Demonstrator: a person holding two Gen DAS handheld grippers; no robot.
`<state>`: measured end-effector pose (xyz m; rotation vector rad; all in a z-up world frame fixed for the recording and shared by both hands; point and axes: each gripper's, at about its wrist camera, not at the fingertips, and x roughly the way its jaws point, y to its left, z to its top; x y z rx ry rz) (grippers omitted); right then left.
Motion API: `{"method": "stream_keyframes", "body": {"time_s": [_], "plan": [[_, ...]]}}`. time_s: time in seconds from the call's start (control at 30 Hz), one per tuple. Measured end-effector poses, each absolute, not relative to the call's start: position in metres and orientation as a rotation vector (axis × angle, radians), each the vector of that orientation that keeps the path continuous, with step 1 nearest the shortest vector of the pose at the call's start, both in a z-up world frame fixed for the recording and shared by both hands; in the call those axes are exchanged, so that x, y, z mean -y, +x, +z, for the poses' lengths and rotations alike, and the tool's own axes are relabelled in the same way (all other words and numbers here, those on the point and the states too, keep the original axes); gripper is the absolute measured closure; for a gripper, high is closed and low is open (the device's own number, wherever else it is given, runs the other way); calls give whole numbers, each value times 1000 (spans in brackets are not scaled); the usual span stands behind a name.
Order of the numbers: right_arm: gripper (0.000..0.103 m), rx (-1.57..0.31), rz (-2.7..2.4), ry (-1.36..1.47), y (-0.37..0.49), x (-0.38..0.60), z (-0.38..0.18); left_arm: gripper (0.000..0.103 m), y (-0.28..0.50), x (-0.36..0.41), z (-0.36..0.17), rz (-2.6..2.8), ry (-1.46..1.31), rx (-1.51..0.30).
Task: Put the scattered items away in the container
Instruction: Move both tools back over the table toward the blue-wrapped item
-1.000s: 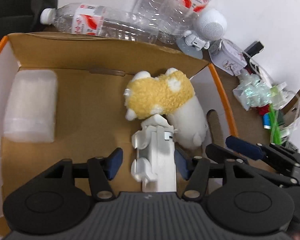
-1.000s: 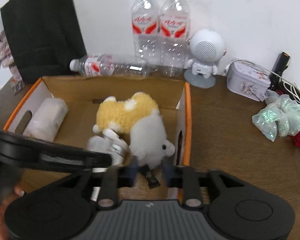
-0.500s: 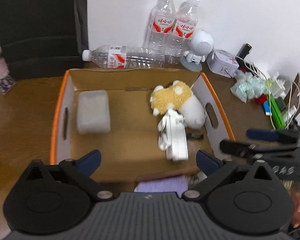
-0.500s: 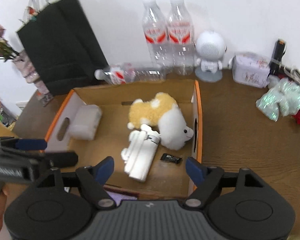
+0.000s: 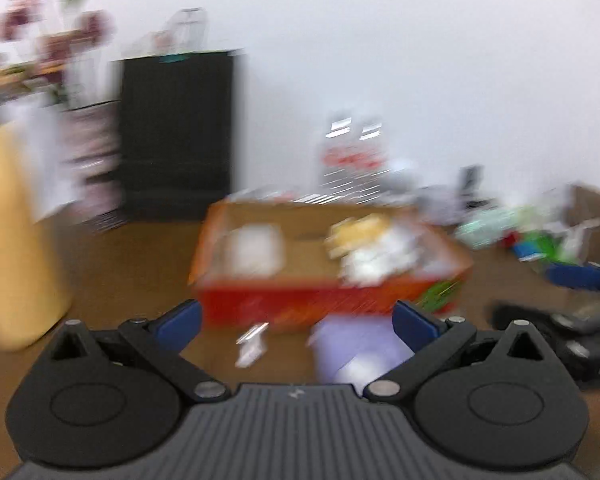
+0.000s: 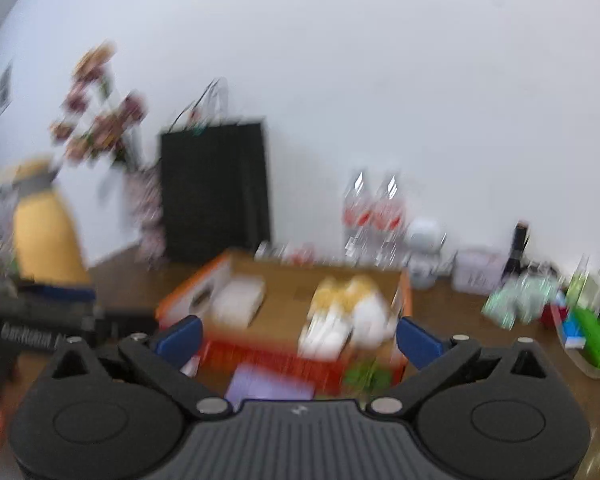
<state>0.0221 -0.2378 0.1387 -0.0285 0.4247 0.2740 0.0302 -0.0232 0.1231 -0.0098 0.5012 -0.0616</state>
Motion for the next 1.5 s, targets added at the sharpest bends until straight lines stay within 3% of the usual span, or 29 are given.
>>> {"method": "stream_keyframes", "body": {"time_s": [0.17,0.4,1.5], "plan": [[0,-520,231,-3,-26,234,61,0,-28,22,61,-129,28,-542],[0,-623,219,-42,-41,221,24,0,-19,19,27,-126,12,-674],[0,-696,200,-34,-35,224,15,0,-20,3,35,-284,-47,-640]]}}
